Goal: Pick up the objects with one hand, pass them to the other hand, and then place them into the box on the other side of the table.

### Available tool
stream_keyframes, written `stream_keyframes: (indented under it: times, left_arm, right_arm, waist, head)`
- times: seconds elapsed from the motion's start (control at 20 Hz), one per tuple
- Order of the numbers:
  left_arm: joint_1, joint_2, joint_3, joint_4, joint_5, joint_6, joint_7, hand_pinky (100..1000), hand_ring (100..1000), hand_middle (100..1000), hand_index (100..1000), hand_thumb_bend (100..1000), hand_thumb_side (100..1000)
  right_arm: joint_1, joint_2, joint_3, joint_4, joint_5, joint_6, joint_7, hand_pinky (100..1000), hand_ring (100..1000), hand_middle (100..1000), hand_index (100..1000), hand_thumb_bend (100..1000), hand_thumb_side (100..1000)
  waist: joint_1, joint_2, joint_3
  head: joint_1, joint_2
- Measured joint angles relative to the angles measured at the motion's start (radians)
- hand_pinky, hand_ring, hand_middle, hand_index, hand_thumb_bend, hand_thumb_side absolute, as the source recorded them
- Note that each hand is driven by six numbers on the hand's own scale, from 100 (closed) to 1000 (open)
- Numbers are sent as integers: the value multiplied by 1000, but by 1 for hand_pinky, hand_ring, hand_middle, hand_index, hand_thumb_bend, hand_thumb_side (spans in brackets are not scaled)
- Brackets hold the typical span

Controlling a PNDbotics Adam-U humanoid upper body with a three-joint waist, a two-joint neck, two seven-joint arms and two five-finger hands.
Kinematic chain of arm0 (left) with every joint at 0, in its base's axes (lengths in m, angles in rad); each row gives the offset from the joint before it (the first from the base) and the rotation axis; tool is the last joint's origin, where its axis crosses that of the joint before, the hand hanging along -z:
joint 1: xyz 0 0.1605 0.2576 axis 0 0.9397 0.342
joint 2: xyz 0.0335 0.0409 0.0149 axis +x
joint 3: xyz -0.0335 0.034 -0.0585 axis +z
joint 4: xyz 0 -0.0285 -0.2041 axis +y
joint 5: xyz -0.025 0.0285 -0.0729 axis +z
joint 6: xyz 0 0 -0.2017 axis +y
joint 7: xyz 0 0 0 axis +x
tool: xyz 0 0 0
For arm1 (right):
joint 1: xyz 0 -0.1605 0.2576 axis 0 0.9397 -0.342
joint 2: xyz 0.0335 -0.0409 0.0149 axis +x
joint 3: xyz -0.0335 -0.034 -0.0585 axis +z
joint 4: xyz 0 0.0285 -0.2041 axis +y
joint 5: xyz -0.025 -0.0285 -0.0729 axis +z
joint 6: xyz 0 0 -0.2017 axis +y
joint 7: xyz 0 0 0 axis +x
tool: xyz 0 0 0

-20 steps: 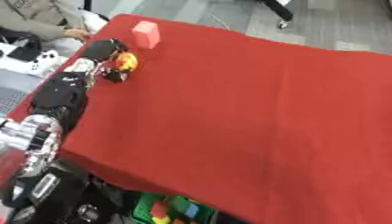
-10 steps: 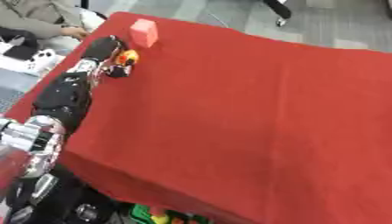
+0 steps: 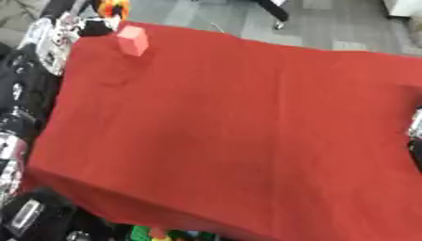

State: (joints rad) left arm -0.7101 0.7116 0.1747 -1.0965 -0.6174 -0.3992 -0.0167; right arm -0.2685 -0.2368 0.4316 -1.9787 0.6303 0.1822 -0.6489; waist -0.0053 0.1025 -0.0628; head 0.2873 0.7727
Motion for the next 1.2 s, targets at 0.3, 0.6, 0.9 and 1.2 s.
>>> stream_keyframes:
  times: [0.3,0.6,0.9,1.2]
  left_arm:
    - [31,-116,-73,-317,417,49,-187,534,371,293,404,100,456]
    - [75,-331,-114,-495,729,248,-377,528,367,290,400,100,542]
    - [87,-425,-182,-493,851,414,-534,529,365,287,395,100,624]
    - [89,-459,-264,-446,902,483,-663,533,367,288,396,100,680]
  right_arm:
    - [-15,0,6,0,13,-24,27,657,849,767,970,100,430]
    - [-44,2,27,0,22,-55,64,661,845,767,968,100,424]
    - [-90,1,59,0,26,-96,118,668,841,769,966,100,417]
    - [-136,0,112,0,6,-144,204,669,842,771,968,100,418]
  waist:
    - [-26,-7,5]
    - [-47,-7,8]
    - [-49,-7,8]
    - [-49,-7,8]
  head:
    - [-140,0]
    - [-273,0]
    - [-323,0]
    - [-331,0]
